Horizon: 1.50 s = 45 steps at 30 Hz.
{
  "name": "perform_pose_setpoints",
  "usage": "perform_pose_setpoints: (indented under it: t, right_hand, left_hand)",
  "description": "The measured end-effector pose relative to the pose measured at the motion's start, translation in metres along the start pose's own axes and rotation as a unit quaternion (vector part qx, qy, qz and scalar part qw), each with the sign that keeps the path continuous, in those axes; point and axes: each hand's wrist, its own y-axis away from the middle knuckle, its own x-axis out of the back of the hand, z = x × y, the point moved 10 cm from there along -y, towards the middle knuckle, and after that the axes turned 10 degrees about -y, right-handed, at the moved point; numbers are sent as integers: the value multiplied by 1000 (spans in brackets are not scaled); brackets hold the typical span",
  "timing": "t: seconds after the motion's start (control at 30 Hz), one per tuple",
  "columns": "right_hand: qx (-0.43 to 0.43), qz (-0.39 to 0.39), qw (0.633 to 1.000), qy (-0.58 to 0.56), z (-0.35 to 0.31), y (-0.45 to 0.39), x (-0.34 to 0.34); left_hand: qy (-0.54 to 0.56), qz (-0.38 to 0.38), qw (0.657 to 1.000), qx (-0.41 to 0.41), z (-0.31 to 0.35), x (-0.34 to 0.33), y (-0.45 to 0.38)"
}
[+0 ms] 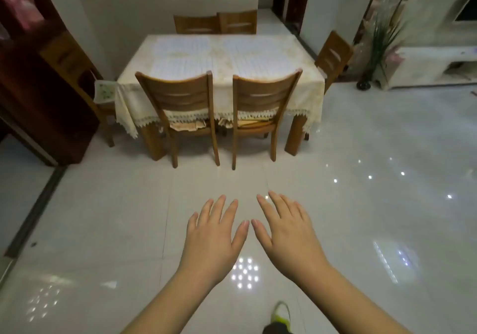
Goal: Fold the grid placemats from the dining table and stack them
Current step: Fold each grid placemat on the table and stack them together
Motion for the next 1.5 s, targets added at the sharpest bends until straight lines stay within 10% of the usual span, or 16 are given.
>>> perform_pose_setpoints:
  t: [0.53,1.5]
  right_hand:
    - [11,-49,998,28,124,-84,-14]
    - [0,-71,997,29,52,-385,-12]
  left_hand:
    - [-40,-81,996,5,51,-60,-103]
    - [-92,-47,995,-13,-87,25,-382]
